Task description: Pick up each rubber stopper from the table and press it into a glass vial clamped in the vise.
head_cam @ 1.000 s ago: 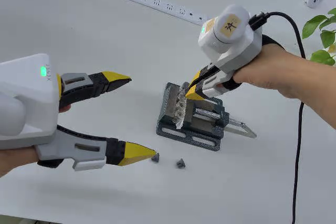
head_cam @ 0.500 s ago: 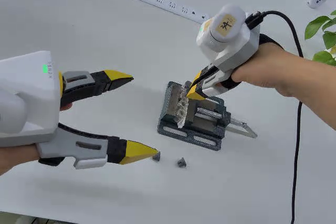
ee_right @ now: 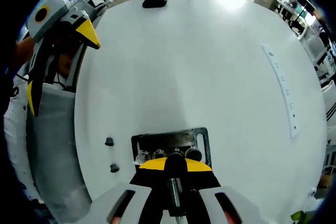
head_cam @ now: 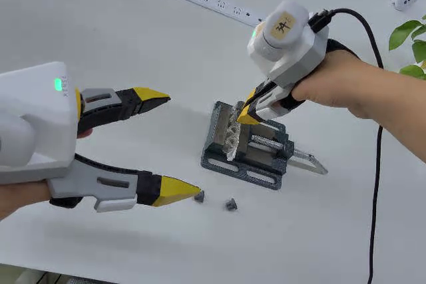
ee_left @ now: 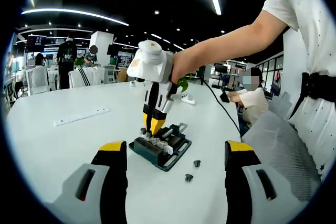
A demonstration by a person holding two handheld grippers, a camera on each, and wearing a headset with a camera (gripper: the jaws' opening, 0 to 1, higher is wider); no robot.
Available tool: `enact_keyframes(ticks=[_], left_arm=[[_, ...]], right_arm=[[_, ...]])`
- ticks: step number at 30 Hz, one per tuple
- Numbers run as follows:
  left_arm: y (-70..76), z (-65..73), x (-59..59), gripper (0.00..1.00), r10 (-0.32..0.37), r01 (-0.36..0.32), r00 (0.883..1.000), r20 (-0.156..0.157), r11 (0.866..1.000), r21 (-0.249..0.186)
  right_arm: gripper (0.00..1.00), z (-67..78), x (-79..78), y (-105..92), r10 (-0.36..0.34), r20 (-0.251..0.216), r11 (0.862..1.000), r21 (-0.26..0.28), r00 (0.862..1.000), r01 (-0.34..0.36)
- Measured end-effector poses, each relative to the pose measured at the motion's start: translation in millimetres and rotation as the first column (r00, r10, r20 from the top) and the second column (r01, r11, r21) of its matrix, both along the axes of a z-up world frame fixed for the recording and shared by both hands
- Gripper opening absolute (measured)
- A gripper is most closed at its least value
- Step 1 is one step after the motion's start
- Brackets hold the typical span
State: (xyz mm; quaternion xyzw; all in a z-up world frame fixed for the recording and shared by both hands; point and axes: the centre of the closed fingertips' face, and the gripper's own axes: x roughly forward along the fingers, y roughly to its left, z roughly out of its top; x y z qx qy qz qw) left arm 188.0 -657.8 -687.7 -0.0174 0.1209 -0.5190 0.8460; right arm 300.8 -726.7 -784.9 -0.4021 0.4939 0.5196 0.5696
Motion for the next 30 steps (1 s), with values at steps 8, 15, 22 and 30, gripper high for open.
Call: enact_keyframes(ticks=[8, 15, 22, 30], left_arm=[[-0.2, -1.1, 0.1, 0.75, 0.003, -0.003, 1.0, -0.004, 1.0, 0.0], [-2.7, -0.3, 0.8, 0.75, 0.0, 0.0, 1.0, -0.004, 1.0, 0.0], [-4.6, 1.5, 0.3, 0.74, -0.006, 0.006, 1.0, -0.003, 1.0, 0.0], [-4.0, 0.8, -0.2, 0.74, -0.005, 0.005, 1.0, -0.007, 1.0, -0.001]], right_arm=[[0.05, -1.4, 0.5, 0.6, -0.002, 0.01, 0.998, -0.056, 1.0, 0.003], [0.06, -0.8, -2.0, -0.3, -0.018, 0.014, 0.997, -0.073, 1.0, 0.019], [0.07, 0.6, -4.4, -2.0, -0.021, 0.015, 0.999, -0.045, 1.0, 0.022], [0.07, 0.4, -1.7, -0.2, -0.043, 0.02, 0.999, -0.017, 0.999, 0.044]])
